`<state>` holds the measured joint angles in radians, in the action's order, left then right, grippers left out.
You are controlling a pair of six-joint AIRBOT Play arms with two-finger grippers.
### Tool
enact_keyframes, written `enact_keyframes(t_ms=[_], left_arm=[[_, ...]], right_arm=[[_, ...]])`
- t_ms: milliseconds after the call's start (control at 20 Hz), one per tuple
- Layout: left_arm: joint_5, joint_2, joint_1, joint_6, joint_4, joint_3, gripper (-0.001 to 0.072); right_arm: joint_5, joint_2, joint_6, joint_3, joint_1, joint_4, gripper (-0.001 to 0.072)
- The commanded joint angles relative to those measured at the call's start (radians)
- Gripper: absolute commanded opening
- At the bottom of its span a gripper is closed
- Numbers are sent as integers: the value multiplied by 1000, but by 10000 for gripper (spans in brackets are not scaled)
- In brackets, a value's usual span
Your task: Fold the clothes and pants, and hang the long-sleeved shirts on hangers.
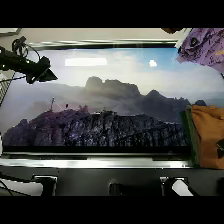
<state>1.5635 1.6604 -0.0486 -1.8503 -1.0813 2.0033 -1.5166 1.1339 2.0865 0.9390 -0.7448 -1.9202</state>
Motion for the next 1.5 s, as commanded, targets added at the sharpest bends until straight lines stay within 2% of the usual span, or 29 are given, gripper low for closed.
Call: enact_keyframes(t_ms=[0,50,200,300,400,550,650,750,1000,1450], left_arm=[[0,-3,0,14,0,0,17],[0,-7,0,32,-5,1,16],[0,-56,9,90,-134,0,15],[-1,-105,30,131,-276,0,15],[-13,-164,60,140,-323,-43,14],[-122,-317,136,151,-372,-268,14],[-225,-427,171,145,-368,-429,15],[-256,-497,187,145,-369,-519,15],[-242,-561,186,145,-391,-542,17],[-238,-557,185,145,-389,-542,19]], right_arm=[[64,-2,-41,58,3,61,400],[122,-2,-102,107,3,161,370],[309,-2,-257,237,95,480,191],[418,-2,-331,275,280,563,132],[474,5,-375,275,512,567,37],[523,27,-389,275,839,531,28],[541,28,-389,275,992,497,28],[544,28,-389,275,1081,490,28],[557,27,-390,275,1109,463,29],[554,27,-389,275,1109,452,29]])
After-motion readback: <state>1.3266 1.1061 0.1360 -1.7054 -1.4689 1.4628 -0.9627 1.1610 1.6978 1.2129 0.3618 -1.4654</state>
